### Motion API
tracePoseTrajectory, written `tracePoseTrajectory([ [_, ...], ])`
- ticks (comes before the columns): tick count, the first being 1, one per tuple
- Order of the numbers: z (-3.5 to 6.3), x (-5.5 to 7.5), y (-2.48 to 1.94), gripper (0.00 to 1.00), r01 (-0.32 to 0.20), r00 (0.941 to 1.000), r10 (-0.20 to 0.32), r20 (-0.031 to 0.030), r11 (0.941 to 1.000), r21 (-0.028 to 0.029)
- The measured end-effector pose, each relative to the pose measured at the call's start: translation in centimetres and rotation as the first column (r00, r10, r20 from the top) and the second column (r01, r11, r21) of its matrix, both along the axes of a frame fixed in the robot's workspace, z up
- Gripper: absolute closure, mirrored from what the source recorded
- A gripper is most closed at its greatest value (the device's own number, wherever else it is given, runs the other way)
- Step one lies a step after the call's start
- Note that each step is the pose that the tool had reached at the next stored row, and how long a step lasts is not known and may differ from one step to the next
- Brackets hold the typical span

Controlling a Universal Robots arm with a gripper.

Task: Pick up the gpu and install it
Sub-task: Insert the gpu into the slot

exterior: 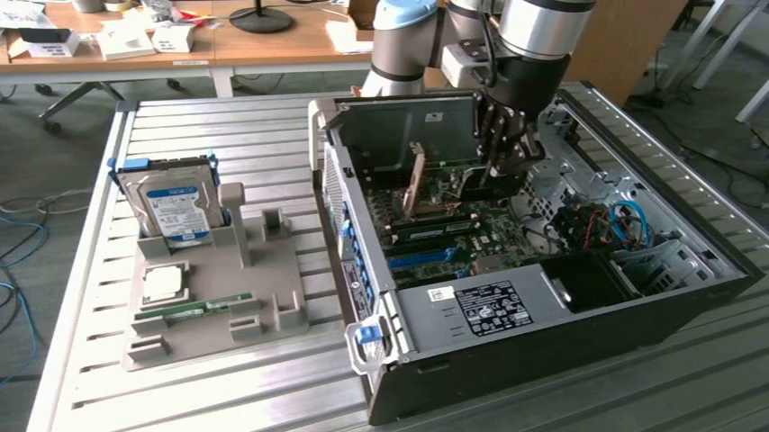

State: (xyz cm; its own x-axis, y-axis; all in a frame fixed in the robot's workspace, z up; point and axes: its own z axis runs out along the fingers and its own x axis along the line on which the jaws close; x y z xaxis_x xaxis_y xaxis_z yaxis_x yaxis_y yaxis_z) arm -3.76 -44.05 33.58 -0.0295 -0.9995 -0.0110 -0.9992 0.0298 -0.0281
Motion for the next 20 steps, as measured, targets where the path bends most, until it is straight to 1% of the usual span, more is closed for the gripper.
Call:
tracePoseTrajectory([
  [6, 0.01, -0.1, -0.06, 0.74, 0.0, 1.0, 0.0, 0.0, 1.0, 0.0],
  [10, 0.0, -0.1, -0.38, 0.74, 0.0, 1.0, 0.0, 0.0, 1.0, 0.0],
  [16, 0.0, -0.1, -1.03, 0.74, -0.001, 1.0, 0.001, 0.0001, 1.0, 0.0],
  [20, 0.0, -0.1, -1.03, 0.74, -0.001, 1.0, 0.001, 0.0001, 1.0, 0.0001],
])
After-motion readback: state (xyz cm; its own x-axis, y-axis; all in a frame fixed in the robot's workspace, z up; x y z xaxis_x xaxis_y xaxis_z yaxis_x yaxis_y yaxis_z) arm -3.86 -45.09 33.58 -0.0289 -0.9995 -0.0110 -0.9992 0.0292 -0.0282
